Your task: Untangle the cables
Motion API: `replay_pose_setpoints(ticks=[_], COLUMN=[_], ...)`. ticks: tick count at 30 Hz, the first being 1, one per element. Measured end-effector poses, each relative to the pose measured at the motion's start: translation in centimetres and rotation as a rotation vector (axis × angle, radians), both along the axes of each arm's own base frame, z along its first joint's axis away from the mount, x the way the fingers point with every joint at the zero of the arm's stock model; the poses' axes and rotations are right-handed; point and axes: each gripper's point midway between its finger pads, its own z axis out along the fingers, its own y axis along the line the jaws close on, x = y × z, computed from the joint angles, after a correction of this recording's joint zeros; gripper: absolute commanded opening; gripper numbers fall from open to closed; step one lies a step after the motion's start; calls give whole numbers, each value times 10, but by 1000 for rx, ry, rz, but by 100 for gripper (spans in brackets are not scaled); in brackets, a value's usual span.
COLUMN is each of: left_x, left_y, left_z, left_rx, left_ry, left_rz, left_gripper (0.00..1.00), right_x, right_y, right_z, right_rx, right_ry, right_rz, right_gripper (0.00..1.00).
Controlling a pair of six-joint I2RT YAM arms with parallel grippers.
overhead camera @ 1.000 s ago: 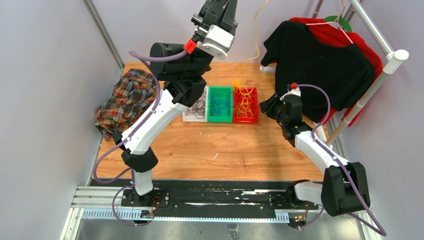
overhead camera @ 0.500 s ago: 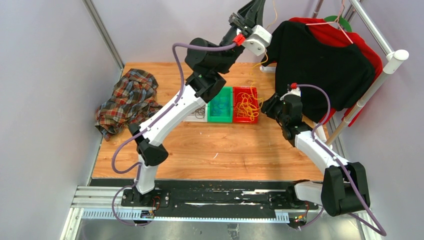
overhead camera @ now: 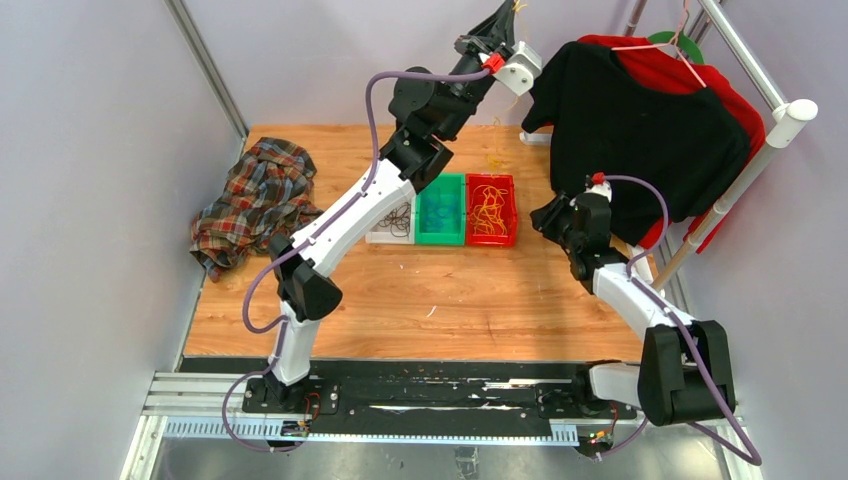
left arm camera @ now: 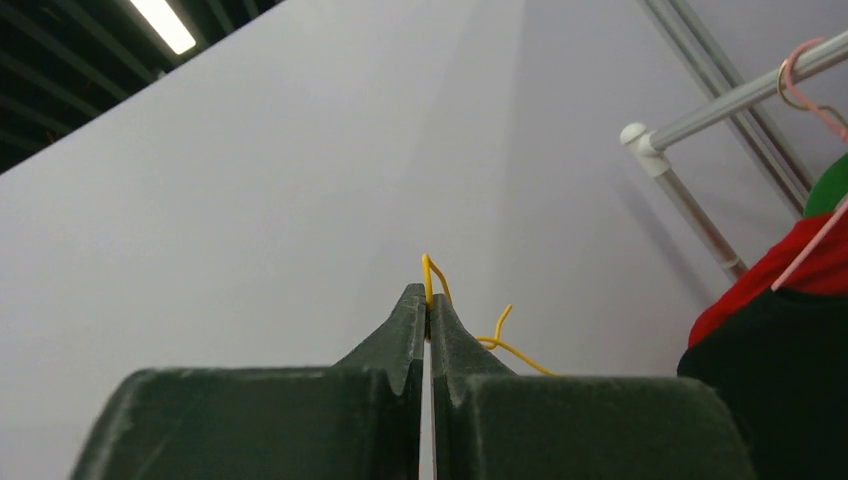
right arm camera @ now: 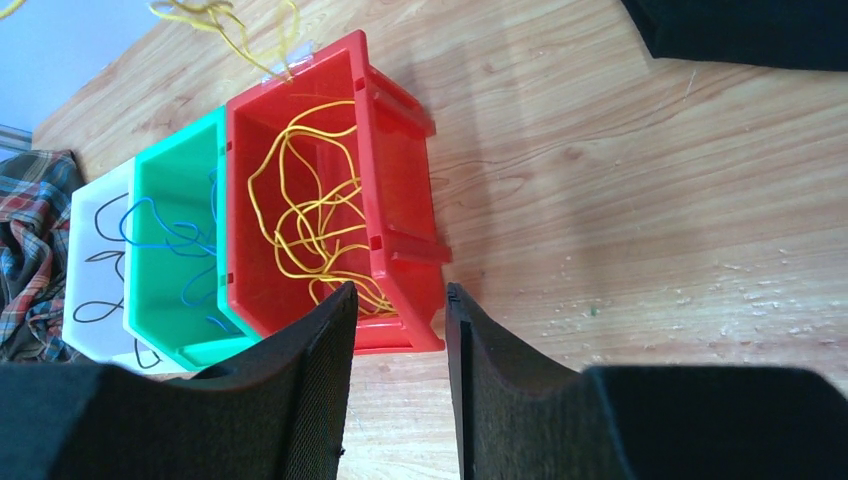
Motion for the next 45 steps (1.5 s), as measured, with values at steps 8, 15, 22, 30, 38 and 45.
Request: replay_pose_setpoints(ticks=[8,15,22,30,38,45], left_x=[33,40,13,-48,-48,-29], left_y=[-28,-41,-20,43,25,8], left_z=[-94,-138,-33,80,46,-11], left_rx=[132,205,74,-212,-147,-30], left_ry=[171,261,-3,-323,-286,-162], left_rz=[-1,-21,33,115,96,90], left_gripper=[1,1,1,1,1,1], right_x=[1,0,-1,-2,-3,-4], right_y=[-5,-5,-2,-1,2,2], right_z=[-8,-13,-15,-15,-15,-11], right_rx=[-1,-3,4,8,15,15], right_ry=[22,39,48,48,50,45], right_rz=[-15,-16,2,9,24,24], right_gripper=[37,36,36,35,34,34])
